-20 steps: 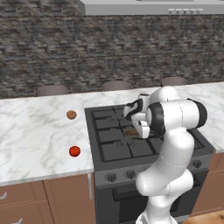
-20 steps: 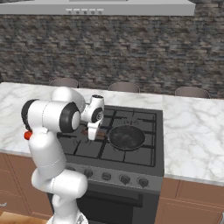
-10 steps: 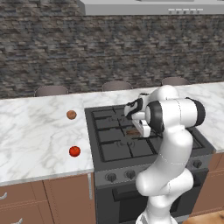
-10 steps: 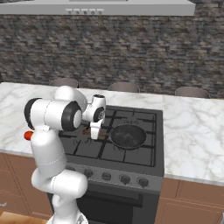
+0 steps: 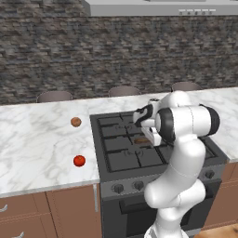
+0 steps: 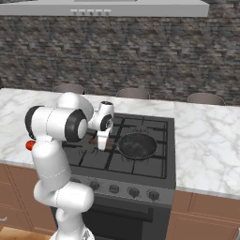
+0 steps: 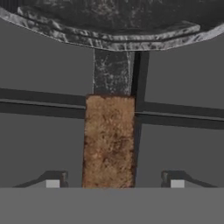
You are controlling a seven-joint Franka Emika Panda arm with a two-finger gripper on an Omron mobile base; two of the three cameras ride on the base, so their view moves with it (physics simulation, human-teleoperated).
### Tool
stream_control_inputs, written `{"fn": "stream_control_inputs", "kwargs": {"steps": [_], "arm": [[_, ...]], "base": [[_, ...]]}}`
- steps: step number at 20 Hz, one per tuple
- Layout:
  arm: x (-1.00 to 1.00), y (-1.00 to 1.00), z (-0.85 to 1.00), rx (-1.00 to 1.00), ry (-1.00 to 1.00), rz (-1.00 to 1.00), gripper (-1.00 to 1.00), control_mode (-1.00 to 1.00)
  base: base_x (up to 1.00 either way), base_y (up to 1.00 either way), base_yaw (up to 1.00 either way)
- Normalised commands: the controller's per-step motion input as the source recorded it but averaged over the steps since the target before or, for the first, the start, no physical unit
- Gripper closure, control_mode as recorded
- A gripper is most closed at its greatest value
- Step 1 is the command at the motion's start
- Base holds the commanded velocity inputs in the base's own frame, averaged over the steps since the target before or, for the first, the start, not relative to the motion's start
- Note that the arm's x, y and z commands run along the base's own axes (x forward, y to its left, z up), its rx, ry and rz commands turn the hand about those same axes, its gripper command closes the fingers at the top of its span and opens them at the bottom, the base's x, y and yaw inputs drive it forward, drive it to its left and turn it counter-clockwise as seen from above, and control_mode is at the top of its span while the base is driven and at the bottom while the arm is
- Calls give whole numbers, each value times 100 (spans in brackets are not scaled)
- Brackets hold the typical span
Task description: Place the pan on the front right burner on the stove. Then place the tomato and the onion in the pan and turn on the front right burner.
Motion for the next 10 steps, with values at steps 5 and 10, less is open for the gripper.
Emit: {"fn": "stream_control_inputs", "kwargs": {"steps": [5,10], "arm": [[-34,0,39,-3,-3,0,-100,-100],[-8,0,60,-4,-4,3,-100,-100]], "base": [[0,0,0],[0,0,0]]}}
